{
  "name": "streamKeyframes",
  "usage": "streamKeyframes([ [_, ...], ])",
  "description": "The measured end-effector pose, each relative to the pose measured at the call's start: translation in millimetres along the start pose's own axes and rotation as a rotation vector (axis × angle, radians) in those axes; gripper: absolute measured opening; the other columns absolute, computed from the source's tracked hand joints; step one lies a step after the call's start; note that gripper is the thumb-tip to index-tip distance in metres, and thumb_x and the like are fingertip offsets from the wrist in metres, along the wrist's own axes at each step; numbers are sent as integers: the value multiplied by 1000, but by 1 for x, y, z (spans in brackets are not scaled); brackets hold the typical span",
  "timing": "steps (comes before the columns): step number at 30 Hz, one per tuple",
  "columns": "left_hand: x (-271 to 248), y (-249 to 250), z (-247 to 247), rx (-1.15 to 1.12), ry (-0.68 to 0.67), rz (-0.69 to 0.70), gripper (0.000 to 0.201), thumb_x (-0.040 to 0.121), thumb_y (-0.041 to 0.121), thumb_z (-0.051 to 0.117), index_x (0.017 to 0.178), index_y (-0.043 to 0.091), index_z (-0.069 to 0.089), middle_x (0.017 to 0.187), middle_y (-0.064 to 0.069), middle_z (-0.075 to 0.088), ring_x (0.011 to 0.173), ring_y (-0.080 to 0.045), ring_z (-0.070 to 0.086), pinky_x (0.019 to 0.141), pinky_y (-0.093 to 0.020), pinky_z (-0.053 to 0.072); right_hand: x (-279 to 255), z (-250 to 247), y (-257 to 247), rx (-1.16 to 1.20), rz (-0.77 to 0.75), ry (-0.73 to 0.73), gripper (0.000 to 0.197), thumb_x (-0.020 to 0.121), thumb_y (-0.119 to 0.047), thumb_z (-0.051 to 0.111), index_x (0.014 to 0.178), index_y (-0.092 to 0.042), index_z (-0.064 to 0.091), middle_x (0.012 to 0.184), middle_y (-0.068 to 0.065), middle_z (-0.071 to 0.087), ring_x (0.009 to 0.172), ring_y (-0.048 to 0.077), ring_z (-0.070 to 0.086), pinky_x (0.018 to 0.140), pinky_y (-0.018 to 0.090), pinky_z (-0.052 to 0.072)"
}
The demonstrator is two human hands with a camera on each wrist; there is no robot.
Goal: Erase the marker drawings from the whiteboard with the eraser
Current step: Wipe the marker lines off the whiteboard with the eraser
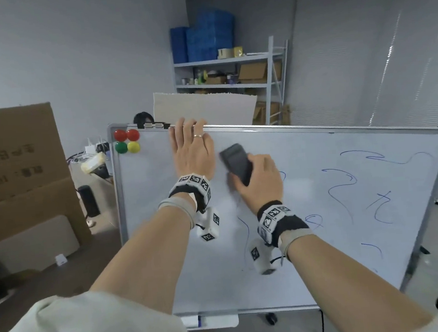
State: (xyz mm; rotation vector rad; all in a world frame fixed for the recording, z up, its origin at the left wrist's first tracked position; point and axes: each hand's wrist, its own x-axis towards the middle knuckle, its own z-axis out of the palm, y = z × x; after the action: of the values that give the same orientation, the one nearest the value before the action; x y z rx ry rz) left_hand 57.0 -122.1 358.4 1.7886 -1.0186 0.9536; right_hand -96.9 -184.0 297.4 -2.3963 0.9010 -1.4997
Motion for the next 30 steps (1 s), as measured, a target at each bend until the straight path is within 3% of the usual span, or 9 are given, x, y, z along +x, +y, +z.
streamKeyframes([
  [3, 1, 4, 4, -37, -2, -30, 39, 95, 24, 32, 126, 19, 54, 135, 0, 49, 142, -26, 31, 122, -46, 12, -7, -21, 39, 51, 383, 181, 49, 82, -53, 66, 112, -17, 49, 107, 2, 49, 97, 30, 58, 77, 41, 52],
  [5, 1, 6, 8, -39, 6, -31, 39, 94, 25, 33, 126, 19, 54, 135, -1, 50, 142, -27, 31, 123, -46, 10, -11, -23, 49, 28, 494, 228, 54, 86, -51, 65, 118, -12, 47, 115, 6, 49, 102, 32, 58, 78, 39, 49],
  [11, 1, -1, 9, -7, 62, -16, 36, 95, 21, 34, 124, 19, 55, 134, -2, 51, 140, -28, 34, 122, -47, 12, -26, 7, 25, -53, 35, -78, 55, 82, -52, 70, 119, -17, 49, 116, 3, 51, 104, 24, 52, 80, 37, 48],
  [16, -3, -2, 7, 21, -7, 44, 39, 96, 23, 35, 131, 18, 51, 139, -4, 47, 143, -29, 30, 122, -49, 13, -36, -3, 55, -31, 329, 194, 58, 83, -49, 67, 121, -10, 47, 116, 9, 50, 106, 30, 50, 84, 48, 51],
  [21, -6, -10, 4, 99, -14, 61, 45, 97, 28, 38, 139, 17, 46, 146, -6, 44, 146, -30, 27, 122, -50, 15, -65, 18, 36, -58, -64, -187, 55, 71, -40, 81, 114, -16, 56, 113, 7, 57, 102, 30, 53, 83, 40, 50],
  [23, -7, -9, 4, 100, -2, 61, 44, 97, 28, 39, 139, 17, 47, 146, -6, 45, 146, -30, 28, 122, -49, 15, -70, 18, 38, -129, -100, -194, 54, 71, -40, 80, 113, -18, 55, 111, 6, 58, 99, 30, 54, 80, 40, 50],
  [25, -8, -5, 5, 93, 4, 67, 44, 97, 28, 40, 138, 16, 48, 145, -6, 46, 145, -30, 29, 121, -50, 17, -68, 9, 46, -95, 82, -45, 50, 76, -40, 77, 113, -16, 53, 110, 5, 56, 100, 30, 53, 79, 39, 48],
  [28, -12, 1, 4, 81, 10, 73, 44, 96, 27, 41, 138, 15, 49, 144, -8, 47, 144, -32, 30, 121, -51, 17, -60, -5, 55, 76, 573, 182, 52, 79, -49, 70, 113, -16, 48, 107, -4, 45, 106, 28, 54, 78, 40, 49],
  [30, -13, 2, 3, 86, 14, 69, 45, 96, 27, 40, 137, 14, 49, 144, -9, 46, 144, -33, 30, 121, -51, 17, -64, -4, 51, 67, 500, 126, 52, 78, -44, 73, 114, -15, 50, 110, 0, 46, 107, 29, 52, 81, 42, 50],
])
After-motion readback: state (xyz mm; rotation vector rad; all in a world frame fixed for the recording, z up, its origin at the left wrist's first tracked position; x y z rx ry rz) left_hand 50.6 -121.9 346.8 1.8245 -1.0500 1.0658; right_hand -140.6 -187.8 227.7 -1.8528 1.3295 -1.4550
